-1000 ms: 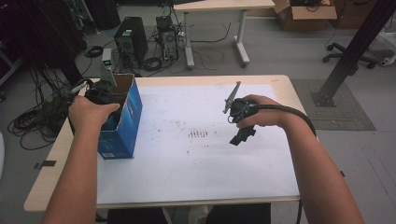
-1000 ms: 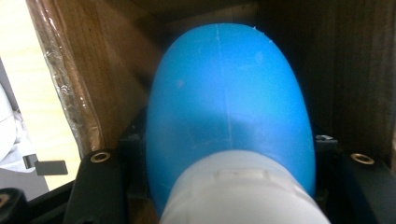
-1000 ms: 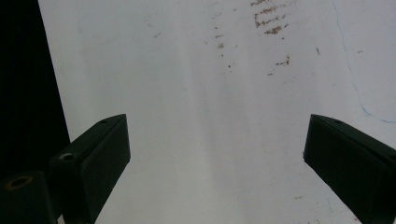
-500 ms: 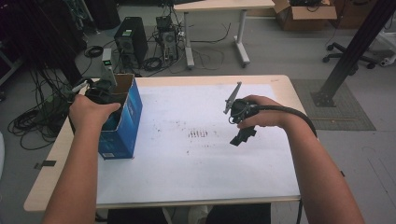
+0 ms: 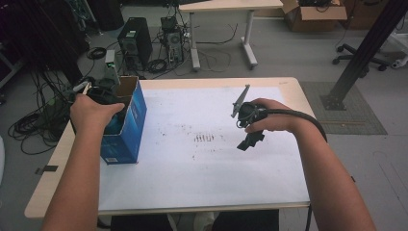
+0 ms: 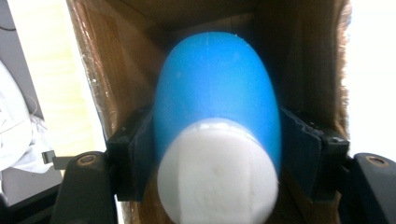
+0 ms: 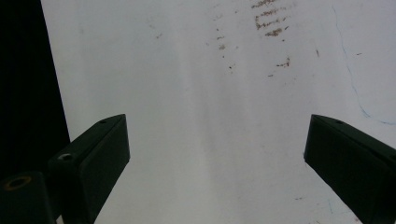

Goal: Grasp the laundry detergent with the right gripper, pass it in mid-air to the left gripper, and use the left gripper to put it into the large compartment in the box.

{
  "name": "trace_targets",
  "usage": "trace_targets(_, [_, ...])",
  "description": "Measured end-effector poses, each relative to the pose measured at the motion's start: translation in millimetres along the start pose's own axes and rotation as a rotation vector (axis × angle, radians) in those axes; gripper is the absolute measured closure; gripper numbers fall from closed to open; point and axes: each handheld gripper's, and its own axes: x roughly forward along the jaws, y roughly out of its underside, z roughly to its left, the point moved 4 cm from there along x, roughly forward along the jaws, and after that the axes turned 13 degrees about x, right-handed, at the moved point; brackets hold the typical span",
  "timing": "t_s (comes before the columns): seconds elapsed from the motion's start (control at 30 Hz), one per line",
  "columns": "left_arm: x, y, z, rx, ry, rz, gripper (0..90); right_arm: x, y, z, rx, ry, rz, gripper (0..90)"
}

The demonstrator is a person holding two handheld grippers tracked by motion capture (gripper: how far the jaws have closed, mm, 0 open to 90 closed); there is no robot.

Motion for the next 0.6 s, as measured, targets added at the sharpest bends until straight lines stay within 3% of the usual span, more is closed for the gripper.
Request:
trace_targets(0.27, [-13.9, -0.3, -2.2, -0.023, -0.013, -0.014, 23.4, -3.6, 0.8, -0.1, 0.002, 0.005, -0.005, 6.9])
trace_targets(0.43, [-19.4, -1.0, -4.2, -0.008, -0.012, -0.014, 23.9, -4.0, -0.1, -0.5, 0.0, 0.007, -0.011, 6.9])
trace_targets(0.6, [-27.4, -0.6, -3.5, -0.009, -0.039, -0.013, 24.2, -4.2, -0.2, 0.0, 0.002, 0.006, -0.011, 6.9])
